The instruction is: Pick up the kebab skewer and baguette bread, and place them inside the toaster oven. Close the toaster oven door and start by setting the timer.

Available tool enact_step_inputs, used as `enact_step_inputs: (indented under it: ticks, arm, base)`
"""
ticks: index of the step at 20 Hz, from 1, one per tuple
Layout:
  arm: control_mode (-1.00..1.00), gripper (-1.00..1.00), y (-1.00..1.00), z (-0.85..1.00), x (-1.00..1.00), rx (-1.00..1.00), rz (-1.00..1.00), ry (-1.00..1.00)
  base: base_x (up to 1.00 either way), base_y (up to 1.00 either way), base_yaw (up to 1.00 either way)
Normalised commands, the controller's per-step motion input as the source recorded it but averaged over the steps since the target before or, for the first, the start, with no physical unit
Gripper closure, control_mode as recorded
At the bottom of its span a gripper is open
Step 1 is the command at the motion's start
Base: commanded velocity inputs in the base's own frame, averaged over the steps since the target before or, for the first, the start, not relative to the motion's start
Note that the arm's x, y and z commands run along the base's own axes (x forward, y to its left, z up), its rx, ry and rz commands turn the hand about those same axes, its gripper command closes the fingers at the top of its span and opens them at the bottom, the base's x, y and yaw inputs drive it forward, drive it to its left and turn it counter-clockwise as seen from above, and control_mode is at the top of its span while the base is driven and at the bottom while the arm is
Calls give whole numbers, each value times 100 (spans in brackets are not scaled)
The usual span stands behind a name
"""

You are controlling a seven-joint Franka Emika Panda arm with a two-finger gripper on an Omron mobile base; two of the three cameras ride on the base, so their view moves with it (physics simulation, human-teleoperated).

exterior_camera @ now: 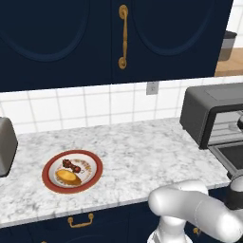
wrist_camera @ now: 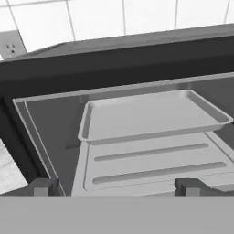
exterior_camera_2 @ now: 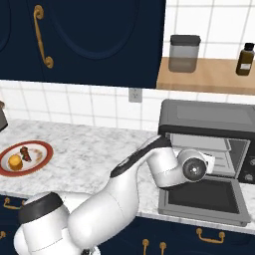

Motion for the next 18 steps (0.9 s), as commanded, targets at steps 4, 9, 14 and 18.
enact_step_inputs:
  ticks: [4,9,14,18]
  arm:
    - [-100,-100,-77,0,51,1,0,0]
    - [-100,-100,-54,-15,17,-3,0,-7]
    - [-100,-100,-3,-43,-6,-9,0,-27]
    - [-100,-100,0,0,0,0,-1,-12]
  base:
    - [0,0,0]
    - [0,0,0]
    - [0,0,0]
    - [0,0,0]
